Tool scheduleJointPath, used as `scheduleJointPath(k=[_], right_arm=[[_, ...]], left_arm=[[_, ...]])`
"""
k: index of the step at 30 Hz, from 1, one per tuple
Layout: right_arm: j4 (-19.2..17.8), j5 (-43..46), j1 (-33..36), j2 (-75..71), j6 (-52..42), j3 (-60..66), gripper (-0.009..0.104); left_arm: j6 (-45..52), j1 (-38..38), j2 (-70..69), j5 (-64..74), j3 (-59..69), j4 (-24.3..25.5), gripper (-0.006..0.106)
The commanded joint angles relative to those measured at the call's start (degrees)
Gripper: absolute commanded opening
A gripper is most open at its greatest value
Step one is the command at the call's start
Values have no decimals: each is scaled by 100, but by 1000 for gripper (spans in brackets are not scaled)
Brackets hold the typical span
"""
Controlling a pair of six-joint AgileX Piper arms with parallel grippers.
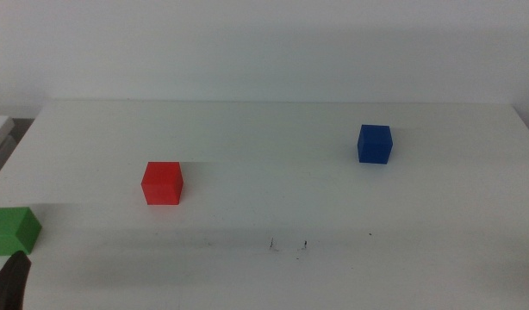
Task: Stack red cubes first, then green, then blue cubes in a specific spot.
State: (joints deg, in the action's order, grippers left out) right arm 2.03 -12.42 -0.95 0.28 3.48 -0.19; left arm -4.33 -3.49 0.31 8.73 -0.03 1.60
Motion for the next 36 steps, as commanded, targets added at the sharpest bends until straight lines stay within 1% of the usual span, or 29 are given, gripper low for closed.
scheduleJointPath(k=[1,3,8,11,14,16,19,22,24,29,36], right_arm=[[-37,40,-28,-28,-27,19,93],[-37,40,-28,-28,-27,19,93],[-37,40,-28,-28,-27,19,93],[-37,40,-28,-28,-27,19,93],[-37,40,-28,-28,-27,19,93],[-37,40,-28,-28,-27,19,93],[-37,40,-28,-28,-27,19,93],[-37,40,-28,-28,-27,19,93],[-37,40,-28,-28,-27,19,93],[-37,40,-28,-28,-27,19,93],[-37,40,-28,-28,-27,19,93]], left_arm=[[-18,5,236,148,-314,-13,94],[-18,5,998,657,-1018,-13,94],[-18,5,3127,2778,-3244,-75,94],[-18,5,4400,3641,-4461,-352,94],[-18,-31,5556,4365,-5388,-739,94],[-59,-181,6343,4712,-5953,-750,94],[-125,-539,7375,4742,-6598,-702,94],[-581,-784,8385,4823,-7172,-547,94],[-608,-861,8941,4691,-7473,-558,94],[-508,-861,10272,4698,-8254,-600,94],[-494,-850,11440,4264,-8748,-549,94]])
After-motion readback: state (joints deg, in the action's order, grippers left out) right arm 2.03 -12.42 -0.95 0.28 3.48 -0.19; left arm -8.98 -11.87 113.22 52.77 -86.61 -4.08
